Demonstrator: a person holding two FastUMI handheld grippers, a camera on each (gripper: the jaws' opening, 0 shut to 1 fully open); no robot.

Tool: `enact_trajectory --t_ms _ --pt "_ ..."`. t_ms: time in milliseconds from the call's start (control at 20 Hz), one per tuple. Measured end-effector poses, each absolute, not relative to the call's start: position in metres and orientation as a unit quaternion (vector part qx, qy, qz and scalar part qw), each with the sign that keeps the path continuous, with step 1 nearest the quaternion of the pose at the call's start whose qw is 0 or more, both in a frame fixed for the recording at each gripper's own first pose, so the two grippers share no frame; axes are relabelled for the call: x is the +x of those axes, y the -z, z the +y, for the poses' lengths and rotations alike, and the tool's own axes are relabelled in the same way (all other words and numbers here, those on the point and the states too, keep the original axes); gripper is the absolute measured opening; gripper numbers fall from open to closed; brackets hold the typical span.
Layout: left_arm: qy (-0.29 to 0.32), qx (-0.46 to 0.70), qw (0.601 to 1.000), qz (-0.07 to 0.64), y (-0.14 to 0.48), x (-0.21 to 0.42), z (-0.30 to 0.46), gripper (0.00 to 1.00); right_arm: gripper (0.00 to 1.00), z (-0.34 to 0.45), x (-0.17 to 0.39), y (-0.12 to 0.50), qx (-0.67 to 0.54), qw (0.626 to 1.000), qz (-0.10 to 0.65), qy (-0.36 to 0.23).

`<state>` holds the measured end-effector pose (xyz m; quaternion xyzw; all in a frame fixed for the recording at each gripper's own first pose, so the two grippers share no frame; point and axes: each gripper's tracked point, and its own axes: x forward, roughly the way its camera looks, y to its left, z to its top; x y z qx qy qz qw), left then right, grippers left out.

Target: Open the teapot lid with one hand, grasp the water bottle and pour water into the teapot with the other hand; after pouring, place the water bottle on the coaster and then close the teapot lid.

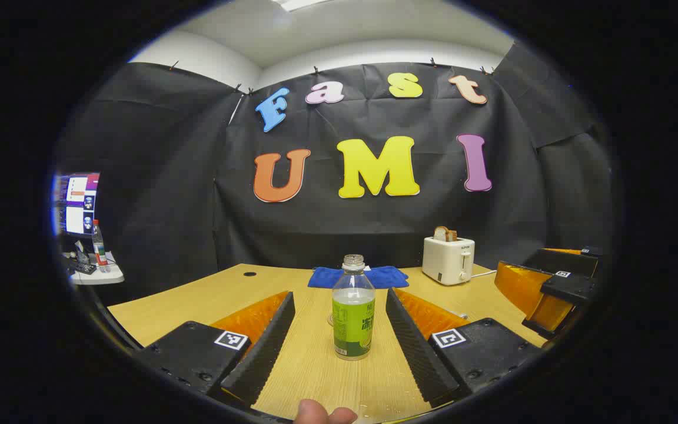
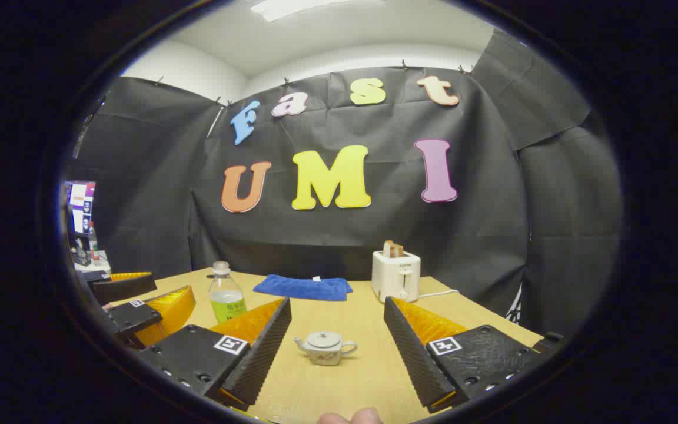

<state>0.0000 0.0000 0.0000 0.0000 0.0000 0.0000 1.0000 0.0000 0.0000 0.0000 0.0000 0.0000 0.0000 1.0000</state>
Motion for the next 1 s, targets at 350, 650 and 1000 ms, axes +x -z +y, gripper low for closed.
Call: enact_trajectory --t_ms 350,650,1000 --pt "0.008 0.006 1.0 0.009 0.0073 0.0024 -0.001 0.97 0.95 0.0 -0.0022 0.001 0.002 1.0 -0.002 0.007" --pt "0.008 0.008 1.0 0.008 0.0058 0.0037 0.0007 0.97 0.97 0.0015 -0.0016 0.0007 -0.007 1.0 -0.005 0.01" --pt "0.019 0.011 1.0 0.014 0.0106 0.0049 -0.0051 0.97 0.95 0.0018 0.0 0.0084 -0.006 1.0 0.004 0.009"
